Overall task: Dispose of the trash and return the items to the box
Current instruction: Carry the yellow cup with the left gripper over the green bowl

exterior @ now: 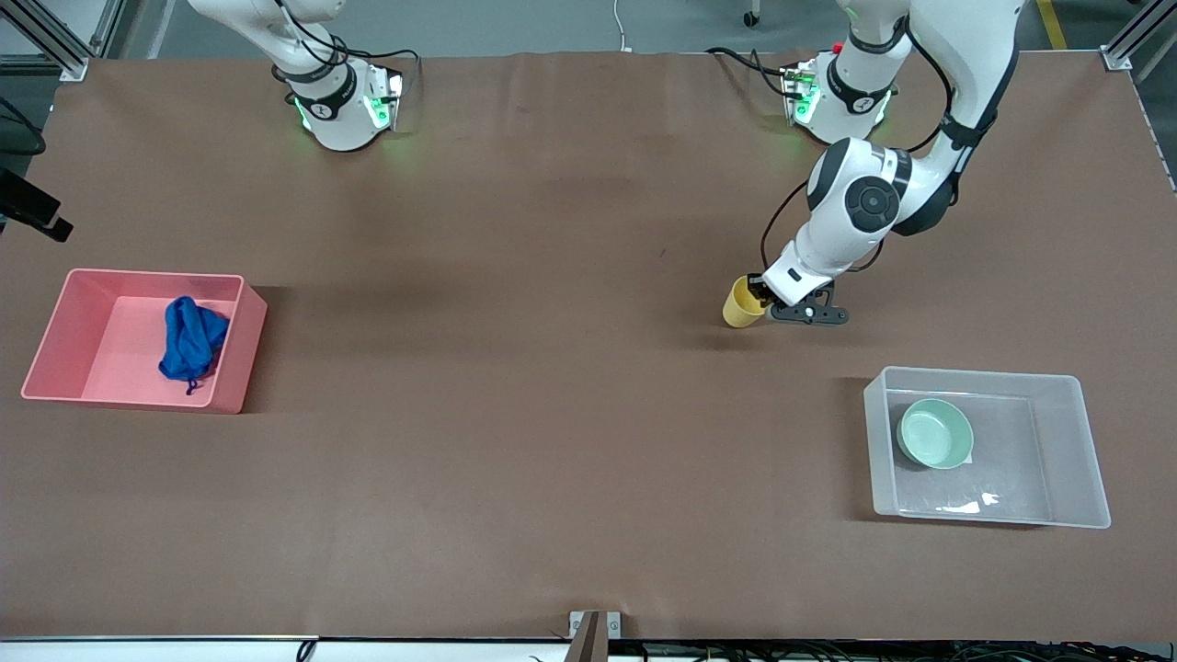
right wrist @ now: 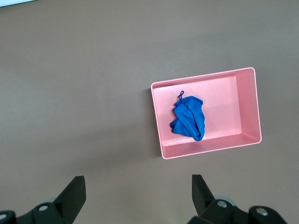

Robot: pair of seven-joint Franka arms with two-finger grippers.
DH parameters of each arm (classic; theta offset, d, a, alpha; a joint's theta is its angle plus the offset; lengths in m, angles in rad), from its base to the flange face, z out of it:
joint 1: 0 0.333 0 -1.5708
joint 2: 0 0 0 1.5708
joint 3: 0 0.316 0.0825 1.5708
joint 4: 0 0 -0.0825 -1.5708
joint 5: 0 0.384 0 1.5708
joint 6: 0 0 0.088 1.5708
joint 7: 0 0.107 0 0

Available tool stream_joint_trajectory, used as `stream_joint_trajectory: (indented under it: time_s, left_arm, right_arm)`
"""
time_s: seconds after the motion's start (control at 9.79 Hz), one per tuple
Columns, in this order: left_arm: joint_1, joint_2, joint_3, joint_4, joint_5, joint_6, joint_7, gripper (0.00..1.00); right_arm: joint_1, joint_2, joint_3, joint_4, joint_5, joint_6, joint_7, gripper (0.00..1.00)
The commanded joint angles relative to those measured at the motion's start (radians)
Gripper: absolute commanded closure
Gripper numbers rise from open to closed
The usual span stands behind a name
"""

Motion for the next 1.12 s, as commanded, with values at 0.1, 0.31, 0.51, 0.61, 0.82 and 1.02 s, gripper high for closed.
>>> stream_joint_trajectory:
  time_s: [0.1, 0.31, 0.51, 0.61, 0.82, 1.02]
  left_arm:
    - [0.002, -0.037, 0.003, -0.004, 0.025, -0.038, -0.024, 1.0]
    - [0.002, -0.118, 0.057, 0.076, 0.025, -0.172, 0.002, 1.0]
    - [0.002, -0.134, 0.132, 0.258, 0.025, -0.423, 0.061, 1.0]
    - [0.002, -0.134, 0.178, 0.342, 0.025, -0.504, 0.104, 1.0]
    - [0.004, -0.128, 0.277, 0.43, 0.027, -0.543, 0.164, 1.0]
    - [0.004, -0.079, 0.383, 0.51, 0.035, -0.543, 0.282, 1.0]
  right_arm:
    - [0.004, 0.001, 0.006, 0.011, -0.012, -0.003, 0.004, 0.0]
    - [0.004, 0.002, 0.005, 0.011, -0.014, -0.001, 0.005, 0.0]
    - [0.001, 0.002, 0.006, 0.011, -0.014, 0.0, 0.005, 0.0]
    - [0.001, 0.002, 0.005, 0.011, -0.011, 0.012, 0.004, 0.0]
    - [0.001, 0.002, 0.005, 0.011, -0.011, 0.017, 0.004, 0.0]
    - [0.002, 0.002, 0.005, 0.011, -0.011, 0.017, 0.004, 0.0]
